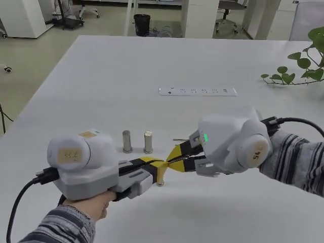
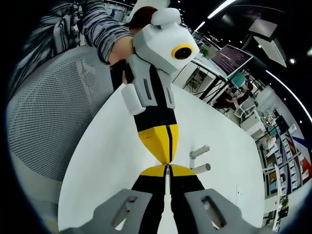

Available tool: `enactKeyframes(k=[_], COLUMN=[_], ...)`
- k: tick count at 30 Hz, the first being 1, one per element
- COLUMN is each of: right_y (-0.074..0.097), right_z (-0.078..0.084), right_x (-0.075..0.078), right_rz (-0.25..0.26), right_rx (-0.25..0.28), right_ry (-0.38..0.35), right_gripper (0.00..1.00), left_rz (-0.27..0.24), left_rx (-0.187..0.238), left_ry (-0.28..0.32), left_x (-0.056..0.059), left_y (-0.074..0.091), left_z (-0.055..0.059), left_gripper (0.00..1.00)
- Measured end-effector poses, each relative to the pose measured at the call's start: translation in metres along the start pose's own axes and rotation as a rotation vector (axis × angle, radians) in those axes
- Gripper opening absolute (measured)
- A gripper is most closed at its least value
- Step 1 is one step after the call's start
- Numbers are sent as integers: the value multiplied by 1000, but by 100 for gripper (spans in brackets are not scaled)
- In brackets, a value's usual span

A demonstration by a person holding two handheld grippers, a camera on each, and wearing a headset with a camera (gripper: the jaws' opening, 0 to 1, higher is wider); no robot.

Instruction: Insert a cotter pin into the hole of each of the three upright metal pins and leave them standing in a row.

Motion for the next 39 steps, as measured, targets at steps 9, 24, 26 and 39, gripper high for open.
enactKeyframes(k=[9,24,26,39], right_y=[1,2,2,2], right_z=[3,4,4,5], right_x=[2,-12,-13,-18], right_rz=[-5,-75,-81,-92], right_rx=[4,5,3,-29], right_ry=[-48,-71,-68,-45], right_gripper=[3,0,0,0], left_rz=[4,39,44,21], left_rx=[-33,-86,-89,-104], left_ry=[-209,-515,-528,-585], left_x=[4,16,17,17], left_y=[2,4,5,3], left_z=[1,5,5,8], left_gripper=[0,0,0,0])
Point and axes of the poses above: the centre of the closed fingertips' face, and the gripper's own axes: y roughly backward along the fingers, x roughly to its right, z roughly out of its underside, the point moved 3 cm from there along y, roughly backward along the fingers, and after that the axes turned 10 degrees about -x, right-handed, at the moved point
